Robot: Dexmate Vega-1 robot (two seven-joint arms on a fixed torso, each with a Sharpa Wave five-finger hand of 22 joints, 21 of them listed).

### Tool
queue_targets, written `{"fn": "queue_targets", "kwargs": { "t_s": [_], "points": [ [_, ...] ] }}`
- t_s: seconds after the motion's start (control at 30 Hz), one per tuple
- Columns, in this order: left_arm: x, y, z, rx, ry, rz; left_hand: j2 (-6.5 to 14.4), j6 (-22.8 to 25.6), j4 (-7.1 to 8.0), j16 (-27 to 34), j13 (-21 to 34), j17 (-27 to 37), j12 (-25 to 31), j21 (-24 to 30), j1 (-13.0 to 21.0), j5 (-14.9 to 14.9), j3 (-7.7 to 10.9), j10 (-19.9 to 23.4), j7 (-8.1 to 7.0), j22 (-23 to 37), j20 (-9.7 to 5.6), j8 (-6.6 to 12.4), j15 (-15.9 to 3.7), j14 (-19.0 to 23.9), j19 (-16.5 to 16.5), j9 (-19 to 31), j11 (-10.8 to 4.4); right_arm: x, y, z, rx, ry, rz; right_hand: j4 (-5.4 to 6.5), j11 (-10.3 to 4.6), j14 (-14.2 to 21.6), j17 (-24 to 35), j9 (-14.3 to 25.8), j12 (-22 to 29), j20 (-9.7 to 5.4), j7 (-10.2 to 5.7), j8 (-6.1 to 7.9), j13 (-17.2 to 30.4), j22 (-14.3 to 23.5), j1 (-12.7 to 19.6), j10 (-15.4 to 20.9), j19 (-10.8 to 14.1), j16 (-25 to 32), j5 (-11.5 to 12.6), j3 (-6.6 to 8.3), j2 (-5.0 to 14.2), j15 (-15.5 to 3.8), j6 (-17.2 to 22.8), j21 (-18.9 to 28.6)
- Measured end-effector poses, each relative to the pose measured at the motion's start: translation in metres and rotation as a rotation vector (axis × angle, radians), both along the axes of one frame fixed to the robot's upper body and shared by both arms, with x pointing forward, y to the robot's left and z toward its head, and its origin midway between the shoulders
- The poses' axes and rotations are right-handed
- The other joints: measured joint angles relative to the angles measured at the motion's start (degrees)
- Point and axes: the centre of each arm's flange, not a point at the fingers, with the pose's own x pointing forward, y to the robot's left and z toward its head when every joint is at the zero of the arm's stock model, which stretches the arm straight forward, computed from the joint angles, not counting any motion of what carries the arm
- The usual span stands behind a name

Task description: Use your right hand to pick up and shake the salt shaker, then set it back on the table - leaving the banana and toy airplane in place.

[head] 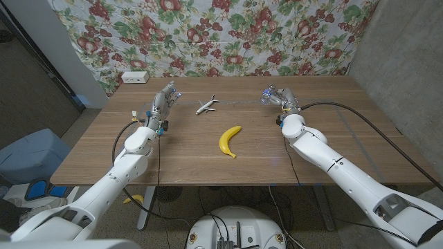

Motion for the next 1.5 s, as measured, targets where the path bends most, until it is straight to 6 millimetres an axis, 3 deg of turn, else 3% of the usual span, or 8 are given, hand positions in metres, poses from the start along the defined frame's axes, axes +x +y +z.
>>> {"fn": "queue_targets", "kwargs": {
  "t_s": [0.4, 1.1, 1.5],
  "points": [
    [-0.001, -0.001, 0.0, 0.0, -0.001, 0.0, 0.0, 0.0, 0.0, 0.0, 0.0, 0.0, 0.0, 0.0, 0.0, 0.0, 0.0, 0.0, 0.0, 0.0, 0.0, 0.0, 0.0, 0.0, 0.0, 0.0, 0.0, -0.002, 0.001, -0.007, 0.04, -0.038, -0.017, 0.01, 0.0, -0.01, 0.27, 0.34, -0.21, 0.0, 0.0, -0.21, 0.01, 0.0, 0.0, 0.0, 0.01, -0.21, -0.17, 0.0, 0.0, 0.0, 0.0, 0.42],
    [-0.003, 0.0, 0.0, 0.0, -0.011, -0.001, 0.0, 0.0, 0.0, 0.0, 0.0, 0.0, 0.0, 0.0, 0.0, 0.0, 0.0, 0.0, 0.0, 0.0, 0.0, 0.0, 0.0, 0.0, 0.0, 0.0, 0.0, -0.014, 0.003, -0.02, 0.282, -0.257, -0.186, 0.02, -0.01, 0.32, 0.8, 0.33, -0.15, -0.41, -0.01, -0.42, 0.32, 0.01, 0.0, 0.0, -0.4, -0.65, 0.02, -0.02, 0.0, -0.31, 0.0, 1.08],
    [-0.005, -0.001, 0.0, 0.001, -0.015, -0.003, 0.0, 0.0, 0.0, 0.0, 0.0, 0.0, 0.0, 0.0, 0.0, 0.0, 0.0, 0.0, 0.0, 0.0, 0.0, 0.0, 0.0, 0.0, 0.0, 0.0, 0.0, -0.018, 0.0, -0.02, 0.26, -0.268, -0.168, 0.02, -0.01, 0.31, 1.08, 0.29, -0.19, -0.41, -0.01, -0.55, 0.27, 0.01, 0.0, 0.0, -0.4, -0.65, 0.02, -0.02, 0.0, -0.31, 0.0, 1.08]
  ]
}}
